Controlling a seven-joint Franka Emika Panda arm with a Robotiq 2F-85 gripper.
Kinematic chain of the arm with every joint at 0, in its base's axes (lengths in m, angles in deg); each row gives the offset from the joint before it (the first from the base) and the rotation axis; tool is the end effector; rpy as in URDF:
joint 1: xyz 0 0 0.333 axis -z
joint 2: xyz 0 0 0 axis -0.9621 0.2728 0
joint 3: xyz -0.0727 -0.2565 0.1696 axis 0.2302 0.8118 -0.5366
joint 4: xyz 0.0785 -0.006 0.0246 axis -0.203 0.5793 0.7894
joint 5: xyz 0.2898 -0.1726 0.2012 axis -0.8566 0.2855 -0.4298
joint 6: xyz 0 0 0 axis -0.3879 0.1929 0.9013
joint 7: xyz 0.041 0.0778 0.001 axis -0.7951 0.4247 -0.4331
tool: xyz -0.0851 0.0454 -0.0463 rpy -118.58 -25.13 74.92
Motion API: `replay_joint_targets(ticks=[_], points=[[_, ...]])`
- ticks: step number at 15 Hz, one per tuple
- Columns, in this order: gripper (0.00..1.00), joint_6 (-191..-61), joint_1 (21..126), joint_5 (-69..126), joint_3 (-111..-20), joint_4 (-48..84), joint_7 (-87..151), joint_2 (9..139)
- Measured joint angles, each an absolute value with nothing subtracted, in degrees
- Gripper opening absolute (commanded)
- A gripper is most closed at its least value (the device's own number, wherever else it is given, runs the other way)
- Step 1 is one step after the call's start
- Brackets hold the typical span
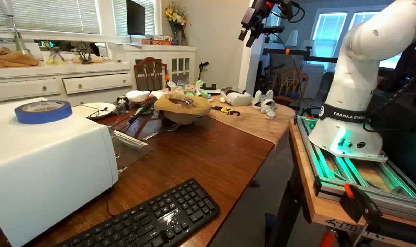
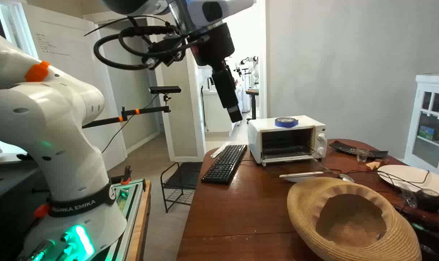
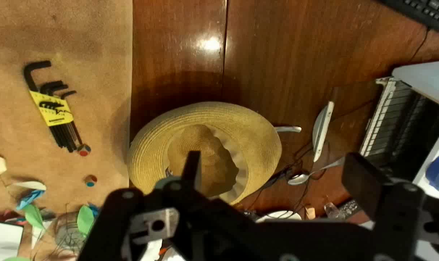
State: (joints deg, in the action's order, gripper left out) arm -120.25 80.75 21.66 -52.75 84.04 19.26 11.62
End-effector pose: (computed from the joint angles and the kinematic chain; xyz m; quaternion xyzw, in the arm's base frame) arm 0.3095 -0.1263 0.4525 -0.9760 0.1179 -0.1547 0.0983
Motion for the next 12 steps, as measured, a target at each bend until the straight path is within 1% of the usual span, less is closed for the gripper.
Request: replay_joint_targets(ticks=[3,12], points=[[1.00,-120.2,80.7,21.7,-52.8,86.2,19.3,12.2],[1.00,-120.2,80.7,21.7,-52.8,86.2,19.3,12.3]])
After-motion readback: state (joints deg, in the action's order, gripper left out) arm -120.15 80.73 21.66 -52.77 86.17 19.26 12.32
